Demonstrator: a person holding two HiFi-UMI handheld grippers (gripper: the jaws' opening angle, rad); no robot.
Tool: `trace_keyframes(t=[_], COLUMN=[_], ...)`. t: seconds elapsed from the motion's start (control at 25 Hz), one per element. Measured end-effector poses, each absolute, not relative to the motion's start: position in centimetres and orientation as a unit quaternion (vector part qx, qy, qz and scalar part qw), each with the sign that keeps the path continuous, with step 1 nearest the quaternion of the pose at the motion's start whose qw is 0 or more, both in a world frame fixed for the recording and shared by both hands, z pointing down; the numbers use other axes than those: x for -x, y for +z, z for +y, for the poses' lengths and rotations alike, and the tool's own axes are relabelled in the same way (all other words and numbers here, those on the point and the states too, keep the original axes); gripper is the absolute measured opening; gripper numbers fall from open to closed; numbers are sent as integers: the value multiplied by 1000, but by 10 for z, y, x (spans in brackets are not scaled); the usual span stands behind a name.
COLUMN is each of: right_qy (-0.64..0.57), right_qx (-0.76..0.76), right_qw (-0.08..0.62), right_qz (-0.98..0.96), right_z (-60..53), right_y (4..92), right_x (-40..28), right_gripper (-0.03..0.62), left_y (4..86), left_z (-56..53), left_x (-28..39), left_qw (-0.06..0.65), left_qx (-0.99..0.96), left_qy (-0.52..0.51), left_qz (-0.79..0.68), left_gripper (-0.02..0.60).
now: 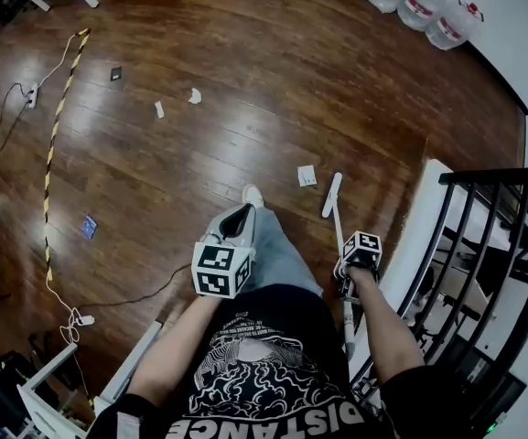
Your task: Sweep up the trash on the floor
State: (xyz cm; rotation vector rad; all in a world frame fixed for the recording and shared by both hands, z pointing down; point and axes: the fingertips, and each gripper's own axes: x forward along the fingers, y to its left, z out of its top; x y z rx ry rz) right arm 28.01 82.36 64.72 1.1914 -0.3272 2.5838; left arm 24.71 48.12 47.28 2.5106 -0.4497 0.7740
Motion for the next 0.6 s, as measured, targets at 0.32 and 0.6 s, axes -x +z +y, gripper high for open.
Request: trace_keyframes(t=[0.32,0.6], right_qy=[902,921], right_qx=[-382,-349], right_qw=[150,116], right_qz=[-132,-131], right_z=[732,662], right_y=[649,647], right_x=[-297,-300], right_gripper=[0,6], left_y=[486,486], left_z=[397,333], left_x=[-264,-311], left_qw=[242,232], left_qx=[-905,-906], left_qy=[297,313], left_qz=[-184,-163], left_gripper=[5,5])
